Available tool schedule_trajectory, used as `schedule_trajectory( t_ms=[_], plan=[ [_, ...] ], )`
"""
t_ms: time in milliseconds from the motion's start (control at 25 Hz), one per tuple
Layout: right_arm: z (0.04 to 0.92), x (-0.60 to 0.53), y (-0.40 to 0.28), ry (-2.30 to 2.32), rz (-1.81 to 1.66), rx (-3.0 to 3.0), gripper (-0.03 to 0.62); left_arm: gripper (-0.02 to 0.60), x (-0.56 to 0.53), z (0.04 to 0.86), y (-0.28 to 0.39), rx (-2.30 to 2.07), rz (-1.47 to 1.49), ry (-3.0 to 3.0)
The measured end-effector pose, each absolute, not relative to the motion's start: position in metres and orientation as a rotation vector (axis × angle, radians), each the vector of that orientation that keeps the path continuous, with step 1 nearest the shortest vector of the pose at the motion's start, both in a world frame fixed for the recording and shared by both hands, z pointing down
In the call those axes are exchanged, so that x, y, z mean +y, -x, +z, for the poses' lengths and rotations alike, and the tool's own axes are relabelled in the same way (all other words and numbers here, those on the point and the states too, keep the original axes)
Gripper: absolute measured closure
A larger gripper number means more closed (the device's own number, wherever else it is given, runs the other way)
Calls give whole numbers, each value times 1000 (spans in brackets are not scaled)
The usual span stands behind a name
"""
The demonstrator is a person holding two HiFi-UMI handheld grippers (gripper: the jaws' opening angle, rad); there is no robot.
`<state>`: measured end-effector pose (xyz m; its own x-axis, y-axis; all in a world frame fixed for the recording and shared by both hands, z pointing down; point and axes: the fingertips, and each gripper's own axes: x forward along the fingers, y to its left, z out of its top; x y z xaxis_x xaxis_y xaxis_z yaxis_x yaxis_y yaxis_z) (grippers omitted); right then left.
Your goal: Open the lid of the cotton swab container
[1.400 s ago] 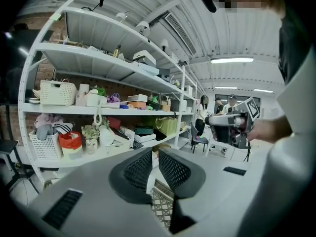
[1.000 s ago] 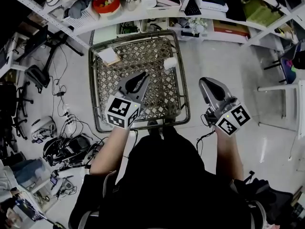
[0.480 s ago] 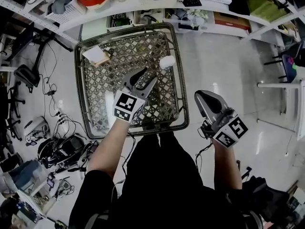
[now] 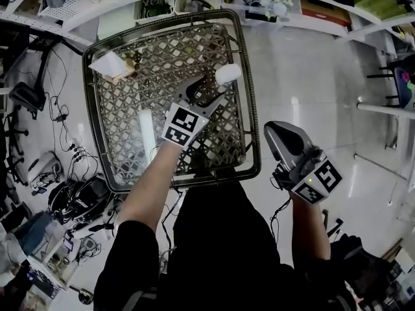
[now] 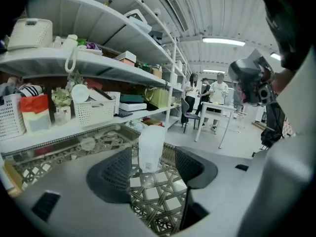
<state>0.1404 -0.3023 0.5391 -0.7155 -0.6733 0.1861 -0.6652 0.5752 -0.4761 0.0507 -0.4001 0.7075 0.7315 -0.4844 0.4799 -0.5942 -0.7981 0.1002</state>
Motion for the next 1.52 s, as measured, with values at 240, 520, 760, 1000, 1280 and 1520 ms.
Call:
schedule_trajectory(
  t_ms=[240,520,760,1000,1280,1520],
  plan=[
    [553,-306,-138,1146,-921,2758,582,321,-415,738,-66,-838,730,-2685],
    [563,-312,-146,1148,-936,2785,582,324,-407,741,-82,-783,713,-2685],
    [566,-319,-150,1151,-955,2800,582,322,-408,756,-95,-789,824,-2703],
    [562,-318,-150,1144,-982,2786,582,367,-424,763,-96,-898,901,-2663],
    [552,-317,-143,1117,-951,2821,582,383,-416,750,-91,-869,864,-2660],
    [525,-315,-132,1083,-898,2838,582,383,-400,700,-77,-878,749,-2679]
  ],
)
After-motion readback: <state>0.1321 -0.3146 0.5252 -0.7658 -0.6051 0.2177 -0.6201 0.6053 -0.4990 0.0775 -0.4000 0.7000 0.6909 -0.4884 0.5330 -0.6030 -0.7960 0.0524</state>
